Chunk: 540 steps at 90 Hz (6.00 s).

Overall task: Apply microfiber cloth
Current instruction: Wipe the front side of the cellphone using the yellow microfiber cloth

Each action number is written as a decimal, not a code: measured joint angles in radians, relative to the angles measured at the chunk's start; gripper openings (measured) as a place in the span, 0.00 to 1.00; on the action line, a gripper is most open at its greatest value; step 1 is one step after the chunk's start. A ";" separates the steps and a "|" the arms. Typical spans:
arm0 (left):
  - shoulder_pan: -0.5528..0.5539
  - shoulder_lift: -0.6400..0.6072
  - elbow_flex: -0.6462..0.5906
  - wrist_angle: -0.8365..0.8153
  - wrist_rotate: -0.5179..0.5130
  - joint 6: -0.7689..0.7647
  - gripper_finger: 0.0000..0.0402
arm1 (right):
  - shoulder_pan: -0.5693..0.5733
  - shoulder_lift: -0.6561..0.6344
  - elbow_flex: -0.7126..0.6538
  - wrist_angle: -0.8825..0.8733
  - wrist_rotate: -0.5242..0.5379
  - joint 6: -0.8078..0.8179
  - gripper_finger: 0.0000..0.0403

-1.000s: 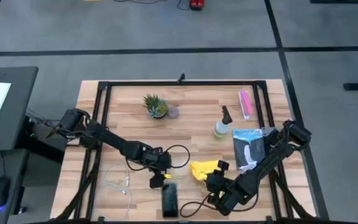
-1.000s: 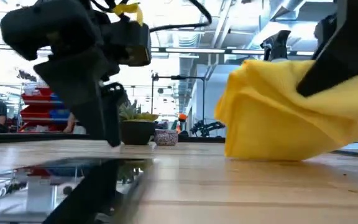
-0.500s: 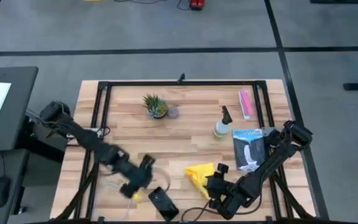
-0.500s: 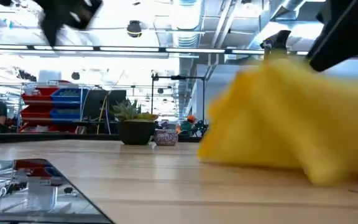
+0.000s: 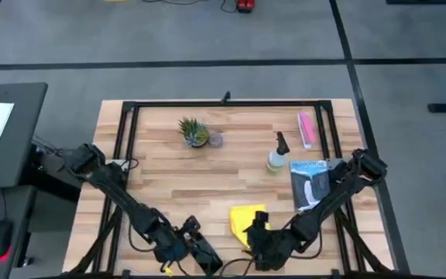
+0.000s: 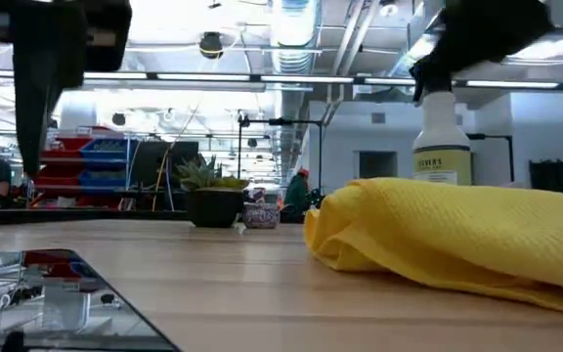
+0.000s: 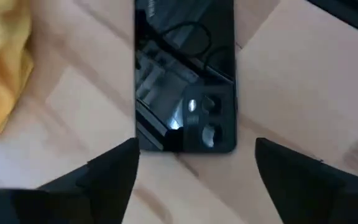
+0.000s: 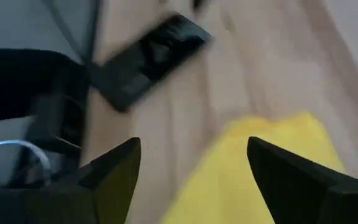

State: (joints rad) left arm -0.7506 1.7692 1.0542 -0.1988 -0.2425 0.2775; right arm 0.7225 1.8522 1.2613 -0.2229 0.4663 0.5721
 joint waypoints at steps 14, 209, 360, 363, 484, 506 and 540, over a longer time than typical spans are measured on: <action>-0.030 0.077 0.038 0.056 -0.149 -0.129 0.78 | -0.014 0.060 0.001 0.144 -0.024 -0.055 0.70; -0.015 0.226 0.063 0.094 -0.538 -1.025 0.78 | -0.228 0.246 -0.005 0.437 -0.296 0.583 0.70; -0.046 0.152 0.063 0.035 -0.687 -1.059 0.78 | -0.015 0.178 -0.071 0.037 0.045 0.292 0.70; -0.045 0.152 0.063 0.034 -0.687 -1.058 0.78 | -0.015 0.192 -0.070 0.040 0.064 0.302 0.70; -0.051 0.152 0.063 0.026 -0.681 -1.014 0.78 | -0.159 0.217 -0.003 0.396 -0.308 -0.137 0.04; -0.051 0.152 0.063 0.022 -0.693 -1.012 0.78 | -0.173 0.217 -0.003 0.303 -0.024 -0.106 0.04; -0.060 0.146 0.063 -0.009 -0.701 -1.023 0.78 | -0.120 0.217 -0.003 0.267 -0.283 -0.051 0.04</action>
State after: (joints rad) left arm -0.8101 1.9148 1.1172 -0.2080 -0.9432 -0.7453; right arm 0.6027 2.0693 1.2583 0.0438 0.1828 0.5208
